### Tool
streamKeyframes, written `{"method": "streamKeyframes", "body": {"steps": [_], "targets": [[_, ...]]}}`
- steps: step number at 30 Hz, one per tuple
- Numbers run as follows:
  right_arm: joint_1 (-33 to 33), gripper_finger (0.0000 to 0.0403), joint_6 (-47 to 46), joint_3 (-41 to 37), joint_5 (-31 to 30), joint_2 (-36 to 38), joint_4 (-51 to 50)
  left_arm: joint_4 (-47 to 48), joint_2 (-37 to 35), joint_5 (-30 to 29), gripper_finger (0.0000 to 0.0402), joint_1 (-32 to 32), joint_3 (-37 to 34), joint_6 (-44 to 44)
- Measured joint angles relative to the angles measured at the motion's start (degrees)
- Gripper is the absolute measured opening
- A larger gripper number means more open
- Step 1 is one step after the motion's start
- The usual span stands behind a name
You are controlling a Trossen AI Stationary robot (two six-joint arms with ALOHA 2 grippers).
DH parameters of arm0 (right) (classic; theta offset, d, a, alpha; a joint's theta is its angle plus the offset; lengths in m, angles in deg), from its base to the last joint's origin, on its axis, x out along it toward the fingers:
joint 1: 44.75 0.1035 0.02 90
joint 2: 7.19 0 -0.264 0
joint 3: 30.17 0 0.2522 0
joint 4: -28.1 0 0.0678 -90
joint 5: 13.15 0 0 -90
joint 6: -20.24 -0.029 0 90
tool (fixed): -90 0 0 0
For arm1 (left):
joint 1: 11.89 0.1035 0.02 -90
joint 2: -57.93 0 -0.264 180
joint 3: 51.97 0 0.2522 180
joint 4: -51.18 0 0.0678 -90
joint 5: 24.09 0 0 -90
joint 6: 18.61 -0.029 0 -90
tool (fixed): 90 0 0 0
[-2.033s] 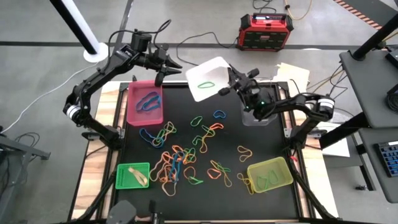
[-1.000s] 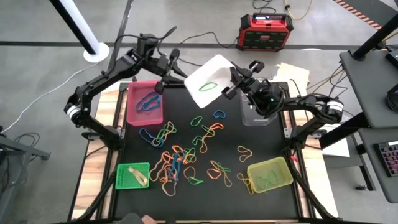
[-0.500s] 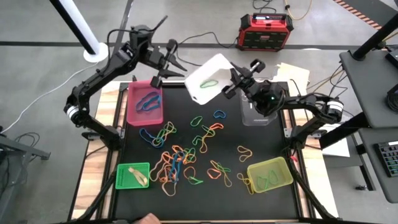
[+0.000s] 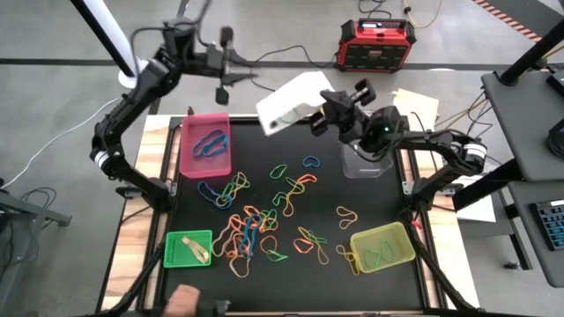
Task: Sort rubber bands into baskets
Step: Remove the green rubber band from the white bin
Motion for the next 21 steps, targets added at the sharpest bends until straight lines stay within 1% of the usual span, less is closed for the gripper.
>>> {"method": "streamKeyframes", "body": {"steps": [2, 3, 5, 8, 10, 12, 13, 14, 16, 17, 18, 21], "targets": [[-0.4, 0.0009, 0.1, 1.0, 6.1, 0.7, 0.4, 0.4, -0.1, -0.2, 0.0078, 1.5, 2.1, 0.4], [-0.5, 0.0009, 0.1, 1.7, 7.5, 1.1, 0.8, 0.5, -0.1, -0.3, 0.0078, 2.1, 3.1, 0.9], [-0.6, 0.0009, 0.0, 3.4, 8.0, 1.3, -0.1, 0.8, -0.1, -0.4, 0.0078, 3.1, 4.7, 2.3], [-0.9, 0.0009, -0.3, 5.2, 7.7, 1.1, -5.0, 1.7, -0.1, 0.1, 0.0078, 4.0, 6.0, 3.6], [-1.1, 0.0009, -0.6, 6.0, 7.9, 1.0, -7.9, 2.4, -0.1, 0.1, 0.0078, 4.3, 6.2, 3.6], [-1.1, 0.0009, 0.6, 6.8, 7.3, 0.9, -8.8, 2.4, 0.0, 0.1, 0.0078, 4.3, 5.8, 3.5], [-1.0, 0.0009, -0.1, 7.4, 5.8, 0.9, -8.7, 2.4, 0.0, 0.1, 0.0078, 4.3, 5.5, 3.6], [-1.0, 0.0009, -2.0, 8.2, 2.7, 0.7, -8.8, 2.5, 0.0, 0.1, 0.0078, 4.3, 5.1, 3.6], [-1.0, 0.0009, -7.5, 10.0, -7.9, 0.5, -12.5, 3.2, 0.0, 0.1, 0.0078, 4.3, 4.5, 3.7], [-1.3, 0.0009, -10.9, 11.1, -14.0, 0.4, -16.5, 3.4, 0.0, 0.1, 0.0078, 4.3, 4.3, 4.0], [-1.9, 0.0009, -14.4, 12.2, -18.8, 0.4, -21.7, 3.7, 0.0, 0.1, 0.0078, 4.3, 4.3, 4.3], [-4.0, 0.0009, -27.0, 16.2, -29.4, -0.5, -40.4, 3.8, 0.0, 0.1, 0.0078, 4.3, 4.3, 5.0]]}}
